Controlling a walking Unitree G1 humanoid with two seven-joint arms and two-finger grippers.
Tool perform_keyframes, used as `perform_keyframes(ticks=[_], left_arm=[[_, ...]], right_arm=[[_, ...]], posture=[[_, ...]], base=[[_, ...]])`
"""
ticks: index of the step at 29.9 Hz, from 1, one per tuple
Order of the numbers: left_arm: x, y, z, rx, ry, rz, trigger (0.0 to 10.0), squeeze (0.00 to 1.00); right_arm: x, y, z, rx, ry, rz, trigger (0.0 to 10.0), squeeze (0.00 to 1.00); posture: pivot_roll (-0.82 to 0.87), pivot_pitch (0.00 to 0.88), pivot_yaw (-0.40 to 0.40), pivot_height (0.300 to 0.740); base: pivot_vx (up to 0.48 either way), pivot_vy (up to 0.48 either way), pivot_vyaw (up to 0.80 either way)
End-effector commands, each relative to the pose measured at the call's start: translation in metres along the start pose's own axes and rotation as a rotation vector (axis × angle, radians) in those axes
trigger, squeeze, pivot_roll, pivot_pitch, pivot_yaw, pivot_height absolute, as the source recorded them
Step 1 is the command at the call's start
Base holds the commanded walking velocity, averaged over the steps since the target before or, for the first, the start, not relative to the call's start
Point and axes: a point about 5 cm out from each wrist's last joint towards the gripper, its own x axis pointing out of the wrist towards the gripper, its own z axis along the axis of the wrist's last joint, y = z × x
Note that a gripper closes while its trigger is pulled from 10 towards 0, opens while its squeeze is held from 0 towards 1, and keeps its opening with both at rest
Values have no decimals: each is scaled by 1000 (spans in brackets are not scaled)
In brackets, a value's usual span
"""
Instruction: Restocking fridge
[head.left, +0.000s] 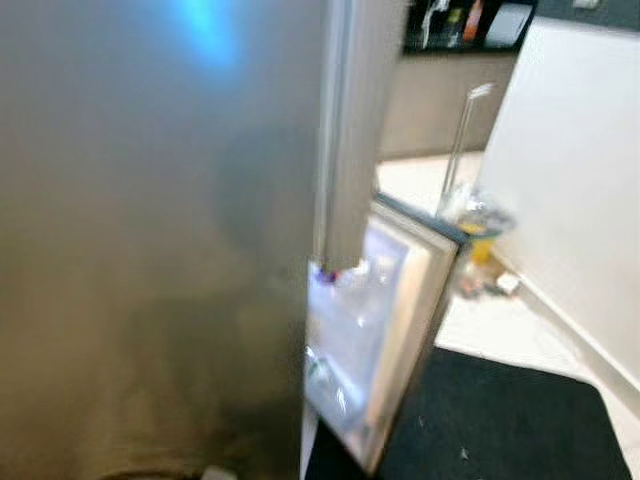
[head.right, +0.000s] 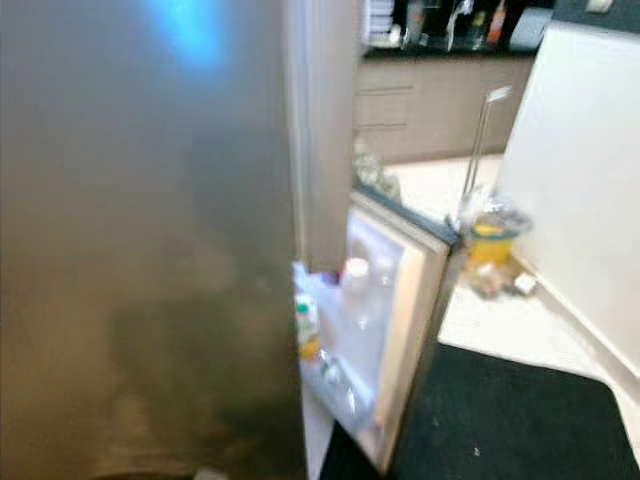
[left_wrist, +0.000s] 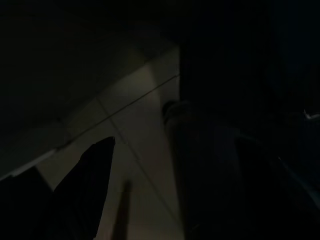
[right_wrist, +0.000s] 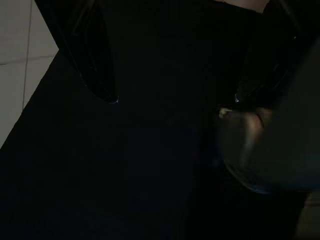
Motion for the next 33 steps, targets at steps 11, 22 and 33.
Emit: perform_keyframes(ticks=[11,22,33], left_arm=[[-2,-5,-15,-1,58,-24,10000,0],[-1,-4,-14,-20,55,-8,10000,0],[-2,-4,-15,-18,61,-8,10000,0]], right_arm=[[1,0,3,-26,0,8,10000,0],[0,6,-1,-28,14,78,10000,0],[0,10,-3,-66,23,117,10000,0]], posture=[[-47,0,13,740],[-50,0,10,740],[-48,0,10,740]], base=[[0,-480,0],[0,-130,348],[0,0,800]])
